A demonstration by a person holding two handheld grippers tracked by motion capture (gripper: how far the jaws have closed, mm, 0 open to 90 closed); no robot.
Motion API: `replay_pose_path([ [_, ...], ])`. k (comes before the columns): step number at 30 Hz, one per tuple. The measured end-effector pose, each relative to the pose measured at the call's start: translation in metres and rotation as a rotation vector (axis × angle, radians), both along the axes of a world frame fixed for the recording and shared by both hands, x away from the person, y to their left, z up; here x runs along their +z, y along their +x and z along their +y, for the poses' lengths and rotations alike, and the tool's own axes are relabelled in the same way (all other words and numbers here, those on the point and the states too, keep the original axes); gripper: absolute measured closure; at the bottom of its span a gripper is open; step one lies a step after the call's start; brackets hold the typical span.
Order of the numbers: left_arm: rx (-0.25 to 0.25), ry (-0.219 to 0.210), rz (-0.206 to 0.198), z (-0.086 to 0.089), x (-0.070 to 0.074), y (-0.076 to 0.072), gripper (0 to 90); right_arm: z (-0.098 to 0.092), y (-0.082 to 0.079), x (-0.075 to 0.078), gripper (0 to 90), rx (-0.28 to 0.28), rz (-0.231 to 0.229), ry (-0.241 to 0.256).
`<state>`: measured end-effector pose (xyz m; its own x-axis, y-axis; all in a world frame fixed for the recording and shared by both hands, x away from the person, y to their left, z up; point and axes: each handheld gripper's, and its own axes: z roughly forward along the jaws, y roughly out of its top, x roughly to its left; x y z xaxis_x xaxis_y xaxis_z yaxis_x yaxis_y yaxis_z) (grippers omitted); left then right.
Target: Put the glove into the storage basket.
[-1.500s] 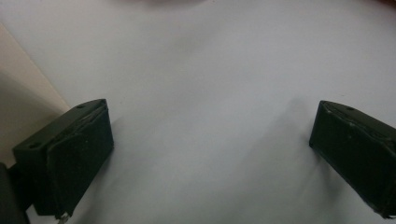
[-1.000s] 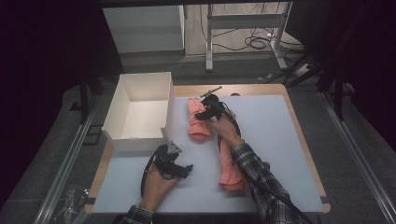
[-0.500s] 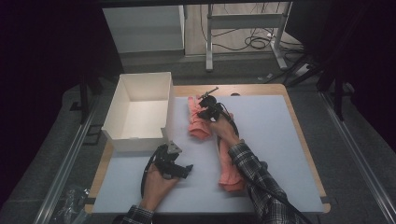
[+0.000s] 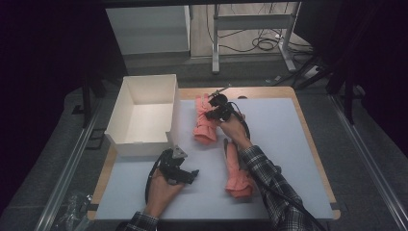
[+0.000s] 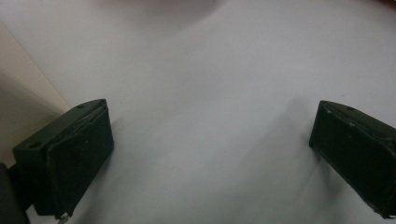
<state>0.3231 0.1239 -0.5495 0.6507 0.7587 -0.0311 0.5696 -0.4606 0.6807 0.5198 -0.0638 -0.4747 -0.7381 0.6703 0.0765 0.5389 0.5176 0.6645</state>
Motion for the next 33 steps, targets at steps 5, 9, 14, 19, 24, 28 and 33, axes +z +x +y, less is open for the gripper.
replay_pose_path([
  [5,0.002,-0.003,0.001,0.000,0.000,0.000,0.0,-0.002,-0.007,0.012,84.9,0.027,0.006,0.020],
  [9,0.002,-0.003,0.001,0.000,0.000,0.000,0.0,-0.005,-0.013,0.020,84.6,0.060,0.023,0.037],
  [14,0.002,-0.002,0.001,0.000,0.000,0.000,0.0,-0.010,-0.021,0.026,84.5,0.078,0.033,0.060],
  [19,0.001,-0.001,0.000,0.000,0.000,0.000,0.0,-0.016,-0.029,0.036,84.5,0.095,0.036,0.087],
  [24,0.003,-0.003,0.001,0.000,0.000,0.000,0.0,-0.021,-0.040,0.049,84.5,0.108,0.027,0.097],
  [28,-0.001,0.001,0.001,0.000,0.000,0.000,0.0,-0.026,-0.048,0.055,84.5,0.117,0.026,0.105],
  [33,0.001,-0.001,-0.001,0.000,0.000,0.000,0.0,-0.036,-0.061,0.062,84.5,0.119,0.034,0.114],
])
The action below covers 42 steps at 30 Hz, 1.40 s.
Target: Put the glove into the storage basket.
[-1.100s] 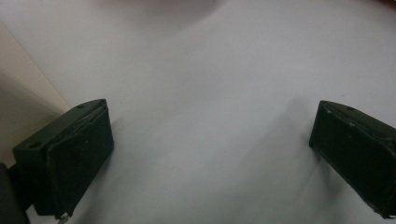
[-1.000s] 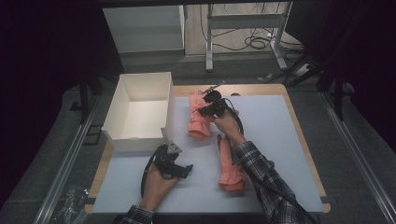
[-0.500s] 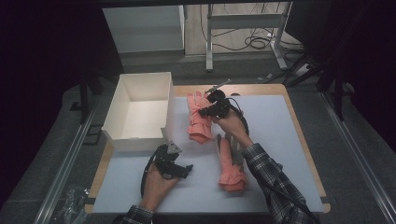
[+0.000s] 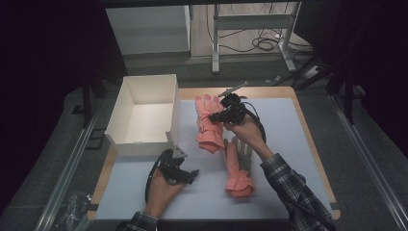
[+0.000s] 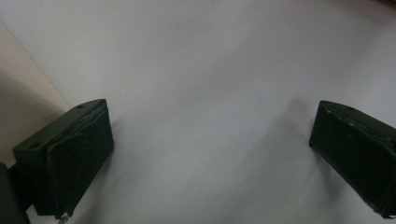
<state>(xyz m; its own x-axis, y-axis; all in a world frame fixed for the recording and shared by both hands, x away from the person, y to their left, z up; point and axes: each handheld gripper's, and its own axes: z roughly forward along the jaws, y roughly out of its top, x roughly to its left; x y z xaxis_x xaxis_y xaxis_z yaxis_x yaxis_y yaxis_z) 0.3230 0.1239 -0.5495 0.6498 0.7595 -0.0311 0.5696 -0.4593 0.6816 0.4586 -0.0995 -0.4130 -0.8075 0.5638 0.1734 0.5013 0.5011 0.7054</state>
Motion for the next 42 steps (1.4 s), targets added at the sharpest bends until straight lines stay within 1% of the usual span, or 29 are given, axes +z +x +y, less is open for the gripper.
replay_pose_path([
  [4,0.000,0.000,0.000,0.000,0.000,0.000,0.0,-0.008,-0.011,0.001,84.5,0.015,-0.006,0.000],
  [5,0.001,-0.001,0.001,0.000,0.000,0.000,0.0,-0.012,-0.017,0.001,84.5,0.016,-0.002,0.000],
  [6,0.001,-0.001,0.001,0.000,0.000,0.000,0.0,-0.012,-0.017,0.001,84.5,0.016,-0.002,0.000],
  [8,0.001,-0.001,0.001,0.000,0.000,0.000,0.0,-0.017,-0.023,0.000,84.5,0.018,0.000,-0.003],
  [12,0.002,-0.001,0.000,0.000,0.000,0.000,0.0,-0.027,-0.032,-0.001,84.4,0.011,0.007,-0.003],
  [13,0.002,-0.002,0.001,0.000,0.000,0.000,0.0,-0.033,-0.037,-0.002,84.4,0.007,0.013,0.001],
  [16,0.002,-0.002,0.000,0.000,0.000,0.000,0.0,-0.038,-0.042,-0.002,84.4,0.004,0.019,0.001],
  [18,0.002,-0.001,0.000,0.000,0.000,0.000,0.0,-0.049,-0.050,-0.002,84.4,-0.002,0.024,0.004],
  [19,0.002,-0.001,0.000,0.000,0.000,0.000,0.0,-0.049,-0.050,-0.002,84.4,-0.002,0.024,0.004],
  [20,0.002,-0.001,0.001,0.000,0.000,0.000,0.0,-0.056,-0.055,-0.001,84.4,-0.009,0.025,0.005],
  [21,0.002,-0.001,0.001,0.000,0.000,0.000,0.0,-0.056,-0.055,-0.001,84.4,-0.009,0.025,0.005],
  [23,0.002,-0.001,0.001,0.000,0.000,0.000,0.0,-0.063,-0.061,-0.001,84.4,-0.018,0.028,0.009],
  [24,0.002,-0.001,0.001,0.000,0.000,0.000,0.0,-0.071,-0.068,-0.001,84.4,-0.030,0.025,0.010],
  [26,0.002,-0.001,0.001,0.000,0.000,0.000,0.0,-0.077,-0.074,0.000,84.4,-0.035,0.020,0.007],
  [27,0.002,-0.001,0.001,0.000,0.000,0.000,0.0,-0.077,-0.074,0.000,84.4,-0.035,0.020,0.007],
  [31,0.001,0.000,0.002,0.000,0.000,0.000,0.0,-0.088,-0.090,-0.001,84.4,-0.046,0.023,0.004],
  [33,0.002,-0.003,0.005,0.000,0.000,0.000,0.0,-0.091,-0.096,-0.003,84.3,-0.049,0.026,-0.004],
  [34,0.003,-0.002,0.004,0.000,0.000,0.000,0.0,-0.095,-0.103,-0.006,84.3,-0.052,0.025,-0.015],
  [36,0.002,-0.002,0.004,0.000,0.000,0.000,0.0,-0.096,-0.105,-0.007,84.3,-0.054,0.031,-0.016],
  [40,0.001,0.000,0.000,0.000,0.000,0.000,0.0,-0.099,-0.113,-0.021,83.9,-0.056,0.050,-0.019],
  [42,0.002,-0.001,0.000,0.000,0.000,0.000,0.0,-0.098,-0.114,-0.030,83.6,-0.067,0.052,-0.037],
])
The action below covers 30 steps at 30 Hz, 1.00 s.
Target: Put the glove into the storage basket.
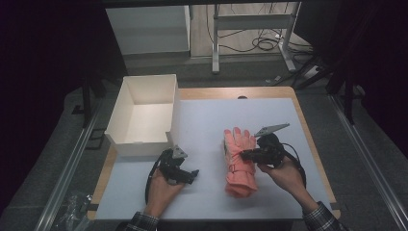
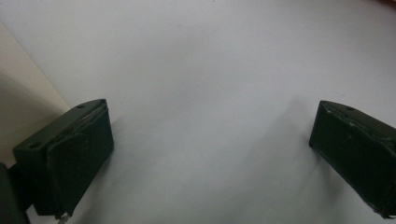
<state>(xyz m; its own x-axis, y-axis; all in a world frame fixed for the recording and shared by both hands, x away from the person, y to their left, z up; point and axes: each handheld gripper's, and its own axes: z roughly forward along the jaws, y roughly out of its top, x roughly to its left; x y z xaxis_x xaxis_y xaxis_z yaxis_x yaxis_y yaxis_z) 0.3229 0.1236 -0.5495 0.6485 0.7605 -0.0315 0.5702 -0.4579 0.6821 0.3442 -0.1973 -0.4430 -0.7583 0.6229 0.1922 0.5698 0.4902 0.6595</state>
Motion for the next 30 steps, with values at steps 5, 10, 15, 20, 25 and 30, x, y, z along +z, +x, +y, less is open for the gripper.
replay_pose_path([
  [5,0.001,-0.002,0.001,0.000,0.000,0.000,0.0,0.003,0.000,-0.015,82.4,-0.043,-0.010,-0.024],
  [10,0.002,-0.002,0.001,0.000,0.000,0.000,0.0,0.011,-0.007,-0.030,83.3,-0.085,-0.058,-0.082],
  [15,0.002,-0.002,0.001,0.000,0.000,0.000,0.0,0.011,-0.008,-0.032,82.5,-0.072,-0.078,-0.094],
  [20,0.001,-0.002,0.002,0.000,0.000,0.000,0.0,0.006,-0.006,-0.027,69.4,-0.045,-0.083,-0.056],
  [25,0.000,0.000,0.000,0.000,0.000,0.000,0.0,0.002,-0.008,-0.011,57.3,-0.029,-0.136,-0.053],
  [30,-0.001,0.001,0.002,0.000,0.000,0.000,0.0,-0.008,-0.010,-0.001,54.8,-0.032,-0.170,-0.041],
])
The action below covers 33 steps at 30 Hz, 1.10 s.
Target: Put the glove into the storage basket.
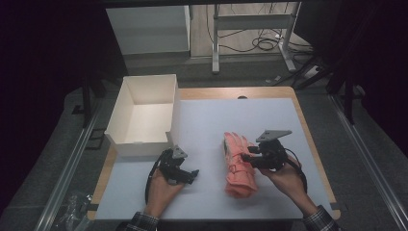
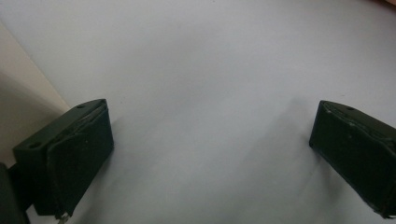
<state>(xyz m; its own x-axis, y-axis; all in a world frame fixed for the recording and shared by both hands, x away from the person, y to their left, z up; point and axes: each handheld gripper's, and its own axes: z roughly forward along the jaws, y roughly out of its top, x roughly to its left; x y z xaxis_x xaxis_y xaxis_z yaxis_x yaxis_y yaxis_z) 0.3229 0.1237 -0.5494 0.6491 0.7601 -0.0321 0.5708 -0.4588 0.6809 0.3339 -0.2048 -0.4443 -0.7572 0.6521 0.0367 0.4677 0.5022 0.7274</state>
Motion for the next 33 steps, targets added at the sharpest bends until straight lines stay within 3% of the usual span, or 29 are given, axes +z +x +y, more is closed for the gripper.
replay_pose_path([
  [5,0.003,-0.003,0.000,0.000,0.000,0.000,0.0,-0.022,0.000,-0.003,54.7,-0.028,-0.005,0.015],
  [6,0.000,0.000,0.001,0.000,0.000,0.000,0.0,-0.034,-0.001,-0.010,54.9,-0.035,0.011,0.024],
  [10,0.000,0.001,0.001,0.000,0.000,0.000,0.0,-0.046,-0.003,-0.025,56.4,-0.022,0.026,0.043],
  [14,0.000,0.001,0.001,0.000,0.000,0.000,0.0,-0.059,-0.011,-0.049,65.7,-0.003,0.054,0.066],
  [22,0.000,0.001,0.001,0.000,0.000,0.000,0.0,-0.058,-0.027,-0.075,81.5,0.039,0.077,0.068],
  [33,0.000,0.000,0.002,0.000,0.000,0.000,0.0,-0.052,-0.025,-0.084,84.7,0.054,0.082,0.061],
])
